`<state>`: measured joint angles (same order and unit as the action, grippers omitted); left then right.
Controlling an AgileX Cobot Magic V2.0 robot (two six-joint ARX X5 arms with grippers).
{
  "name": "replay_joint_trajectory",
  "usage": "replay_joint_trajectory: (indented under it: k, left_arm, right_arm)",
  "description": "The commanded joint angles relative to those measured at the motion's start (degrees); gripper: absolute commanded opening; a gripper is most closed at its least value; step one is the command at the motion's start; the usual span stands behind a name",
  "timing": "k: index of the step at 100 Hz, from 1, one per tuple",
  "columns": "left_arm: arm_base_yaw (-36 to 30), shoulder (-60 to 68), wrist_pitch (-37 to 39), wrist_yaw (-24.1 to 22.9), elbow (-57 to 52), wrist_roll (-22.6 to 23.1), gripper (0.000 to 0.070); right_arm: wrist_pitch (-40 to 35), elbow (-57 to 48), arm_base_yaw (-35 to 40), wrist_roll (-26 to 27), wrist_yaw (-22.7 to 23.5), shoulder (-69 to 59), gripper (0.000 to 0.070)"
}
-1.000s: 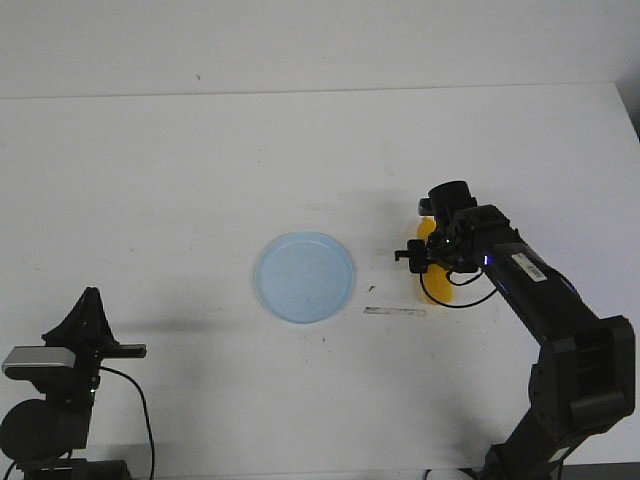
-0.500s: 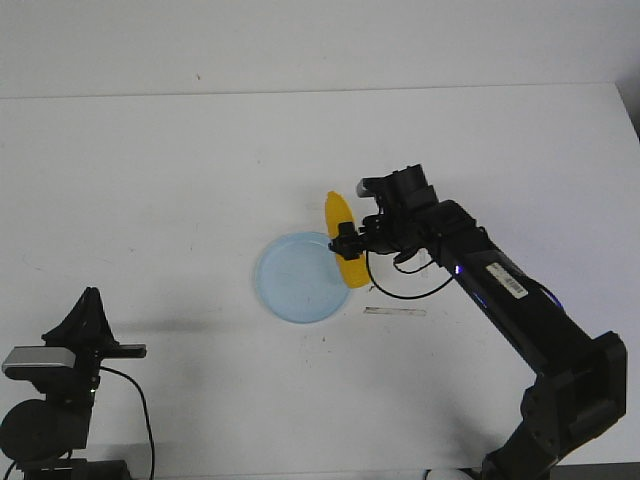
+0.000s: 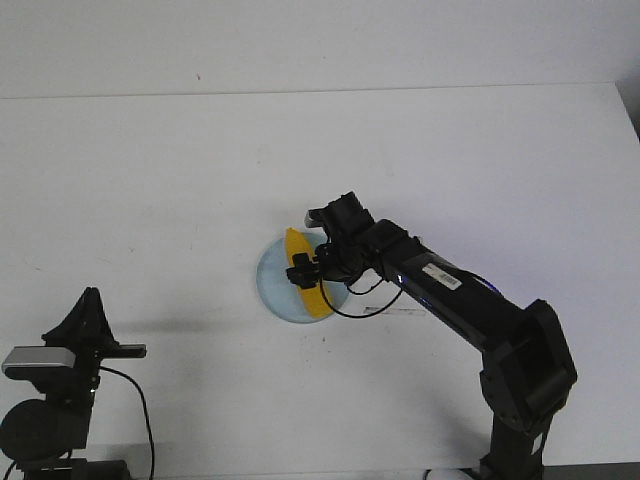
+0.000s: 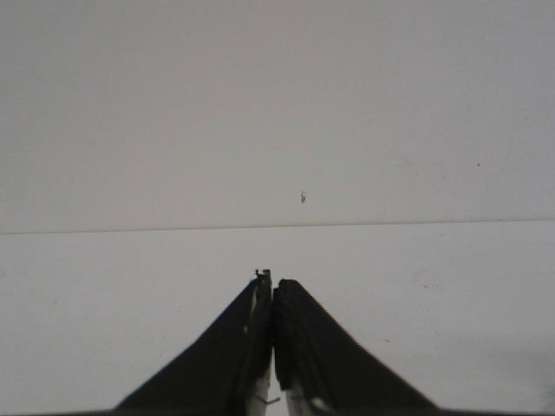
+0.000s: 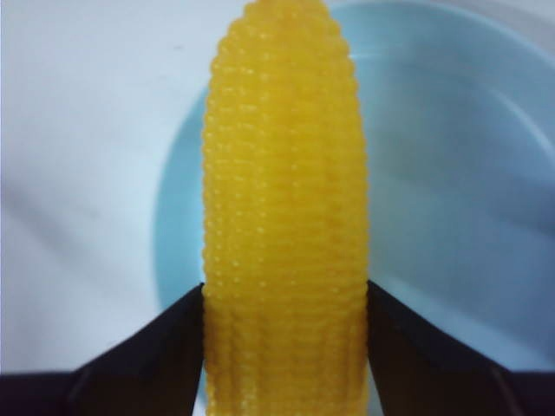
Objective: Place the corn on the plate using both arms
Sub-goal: 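Carry the corn with the right gripper and lower it onto the plate, then open the right gripper and retract it from the plate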
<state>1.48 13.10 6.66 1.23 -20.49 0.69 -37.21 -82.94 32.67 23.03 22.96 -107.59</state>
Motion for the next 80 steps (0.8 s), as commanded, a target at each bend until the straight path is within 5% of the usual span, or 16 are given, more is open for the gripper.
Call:
replay_joint_trajectory:
  k: [1,21,56,74,80]
  left_arm:
    - [0.0,-0.1,0.7,-0.1,-0.4,-0.1,0.0001]
    - [0.0,-0.1,0.7,-0.1,-0.4,-0.1,0.0001]
    - [0.0,-0.1,0.7,-0.1,-0.4,-0.1,0.0001]
    - [0.0,-0.1,0.7,-0.1,-0.4,-0.1,0.0001]
    - [0.0,-0.1,0.7,-0.1,-0.4,-0.1,0.0001]
  right_arm:
    - [-0.2,-0.6,0.5,1.0,-0.5,-1.8,0.0284]
    - [0.0,-0.6,0.5,1.0,-0.5,-2.0,0.0445]
    - [4.2,-1.0,-0.6,0.3,-4.1,3.5,0.0444]
    - [2.5,-1.0,-1.6,-7.8,-10.0,8.7,0.0440]
    - [2.4,-0.5,-1.7,-11.0,-14.9,10.3,0.0374]
